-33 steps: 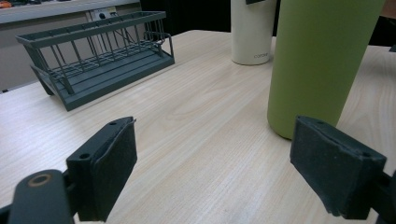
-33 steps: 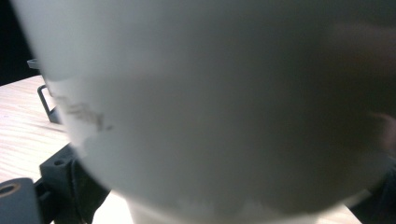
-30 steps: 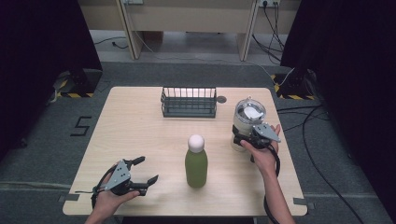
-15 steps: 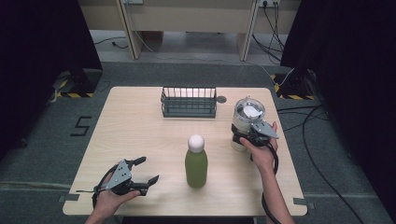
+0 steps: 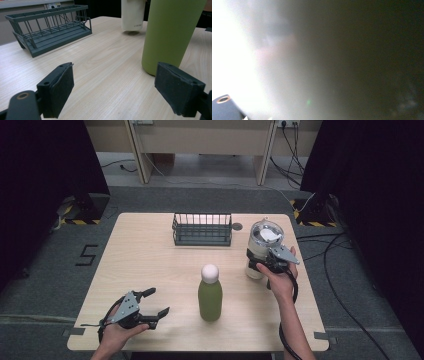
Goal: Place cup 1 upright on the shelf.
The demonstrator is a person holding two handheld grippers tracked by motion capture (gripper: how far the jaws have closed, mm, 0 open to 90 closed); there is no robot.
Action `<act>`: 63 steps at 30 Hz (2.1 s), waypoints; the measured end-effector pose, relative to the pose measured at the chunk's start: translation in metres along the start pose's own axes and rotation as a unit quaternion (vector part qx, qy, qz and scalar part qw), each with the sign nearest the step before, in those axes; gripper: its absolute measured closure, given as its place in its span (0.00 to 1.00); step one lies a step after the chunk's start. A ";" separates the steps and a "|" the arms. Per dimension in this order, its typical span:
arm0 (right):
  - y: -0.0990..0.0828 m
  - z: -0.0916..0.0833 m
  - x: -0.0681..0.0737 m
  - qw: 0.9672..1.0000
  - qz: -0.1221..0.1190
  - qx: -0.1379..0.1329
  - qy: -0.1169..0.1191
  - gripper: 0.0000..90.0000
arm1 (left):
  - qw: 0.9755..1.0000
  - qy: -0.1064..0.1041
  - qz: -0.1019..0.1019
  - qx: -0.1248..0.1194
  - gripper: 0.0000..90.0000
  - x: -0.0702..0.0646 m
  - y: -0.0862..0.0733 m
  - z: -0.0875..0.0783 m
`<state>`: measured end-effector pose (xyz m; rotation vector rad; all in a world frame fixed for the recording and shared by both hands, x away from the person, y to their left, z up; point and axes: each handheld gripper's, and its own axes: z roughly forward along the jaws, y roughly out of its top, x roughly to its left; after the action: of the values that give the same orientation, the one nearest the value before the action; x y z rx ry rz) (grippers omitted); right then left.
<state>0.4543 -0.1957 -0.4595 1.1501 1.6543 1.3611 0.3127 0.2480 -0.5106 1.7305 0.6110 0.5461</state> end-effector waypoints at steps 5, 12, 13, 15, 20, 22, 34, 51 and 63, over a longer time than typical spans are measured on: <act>0.008 0.000 0.004 1.000 0.002 -0.007 0.005 0.10 | 1.000 0.000 -0.004 -0.002 0.17 0.000 0.000 -0.001; 0.021 0.002 0.010 1.000 -0.002 -0.023 0.012 0.10 | 1.000 0.000 -0.006 -0.004 0.18 0.001 0.000 -0.001; 0.025 0.003 0.011 1.000 -0.004 -0.027 0.012 0.10 | 1.000 0.001 -0.006 -0.004 0.18 0.001 0.000 -0.002; 0.026 0.003 0.012 1.000 -0.004 -0.028 0.012 0.10 | 1.000 0.001 -0.007 -0.005 0.18 0.001 0.000 -0.002; 0.034 0.009 0.016 0.999 -0.003 -0.035 0.016 0.10 | 1.000 0.003 -0.009 -0.006 0.18 0.001 0.000 -0.004; 0.035 0.010 0.017 0.999 -0.003 -0.036 0.017 0.10 | 1.000 0.003 -0.009 -0.006 0.19 0.001 0.000 -0.004; 0.052 0.027 0.026 0.999 -0.009 -0.040 0.026 0.10 | 1.000 0.014 -0.015 -0.008 0.19 0.001 -0.001 -0.010; 0.075 0.055 0.038 0.998 -0.016 -0.051 0.042 0.10 | 0.999 0.030 -0.024 -0.013 0.20 0.001 -0.003 -0.018; 0.087 0.079 0.046 0.997 -0.015 -0.053 0.051 0.10 | 0.999 0.037 -0.028 -0.015 0.20 0.004 -0.004 -0.019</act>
<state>0.5272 -0.1195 -0.3897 1.0062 1.6431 1.4918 0.3025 0.2651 -0.5100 1.6670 0.6981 0.5786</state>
